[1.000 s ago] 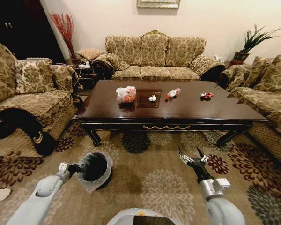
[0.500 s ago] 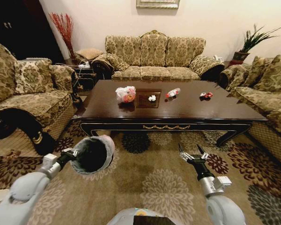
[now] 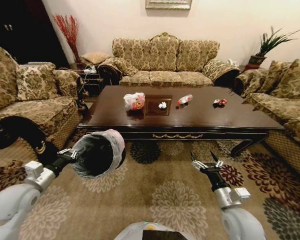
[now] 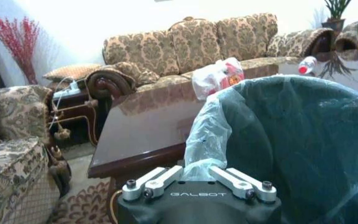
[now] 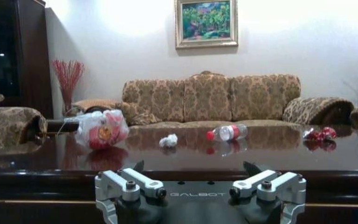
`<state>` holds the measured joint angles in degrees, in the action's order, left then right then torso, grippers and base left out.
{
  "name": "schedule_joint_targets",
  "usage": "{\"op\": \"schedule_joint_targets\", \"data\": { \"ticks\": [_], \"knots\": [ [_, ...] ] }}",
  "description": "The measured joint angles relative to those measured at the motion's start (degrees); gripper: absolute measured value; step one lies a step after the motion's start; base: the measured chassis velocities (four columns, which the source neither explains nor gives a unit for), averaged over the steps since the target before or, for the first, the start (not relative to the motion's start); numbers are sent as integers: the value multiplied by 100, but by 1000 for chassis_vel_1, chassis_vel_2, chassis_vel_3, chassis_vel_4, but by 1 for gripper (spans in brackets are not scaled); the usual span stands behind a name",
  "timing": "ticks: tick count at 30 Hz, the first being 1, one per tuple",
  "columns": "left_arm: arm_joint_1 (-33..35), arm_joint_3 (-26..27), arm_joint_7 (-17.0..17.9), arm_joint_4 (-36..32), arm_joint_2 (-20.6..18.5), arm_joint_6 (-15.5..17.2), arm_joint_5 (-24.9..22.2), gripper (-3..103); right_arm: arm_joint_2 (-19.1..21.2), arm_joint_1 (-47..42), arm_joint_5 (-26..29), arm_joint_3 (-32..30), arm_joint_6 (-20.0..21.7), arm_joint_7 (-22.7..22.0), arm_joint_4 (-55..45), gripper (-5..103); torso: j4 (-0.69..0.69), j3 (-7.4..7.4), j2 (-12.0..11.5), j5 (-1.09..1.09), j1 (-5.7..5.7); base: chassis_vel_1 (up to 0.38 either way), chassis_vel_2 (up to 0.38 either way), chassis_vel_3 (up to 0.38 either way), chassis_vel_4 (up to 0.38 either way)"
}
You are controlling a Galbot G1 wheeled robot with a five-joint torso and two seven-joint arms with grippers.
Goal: Move to the front of the table and place the trash on the table into the trash bin.
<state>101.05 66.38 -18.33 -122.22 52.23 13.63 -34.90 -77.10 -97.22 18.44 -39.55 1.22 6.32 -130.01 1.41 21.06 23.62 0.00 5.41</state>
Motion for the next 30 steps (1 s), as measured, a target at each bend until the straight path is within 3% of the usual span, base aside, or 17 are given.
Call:
{"op": "schedule_joint_targets", "data": {
  "ticks": [8, 19, 30],
  "knots": [
    [61, -107, -107, 102, -105, 10, 168, 2, -49, -9, 14, -3, -179, 160, 0, 100, 0, 126, 199, -1, 75, 0, 0, 0, 0],
    [100, -126, -199, 343, -699, 128, -17, 2, -30, 23, 18, 51, -243, 203, 11, 100, 0, 300, 493, 1, 195, 0, 0, 0, 0],
    [-26, -288, -116, 334, -587, 191, -34, 2, -53, 9, -2, 101, -415, 257, 5, 100, 0, 466, 762, -1, 297, 0, 0, 0, 0]
  ]
}}
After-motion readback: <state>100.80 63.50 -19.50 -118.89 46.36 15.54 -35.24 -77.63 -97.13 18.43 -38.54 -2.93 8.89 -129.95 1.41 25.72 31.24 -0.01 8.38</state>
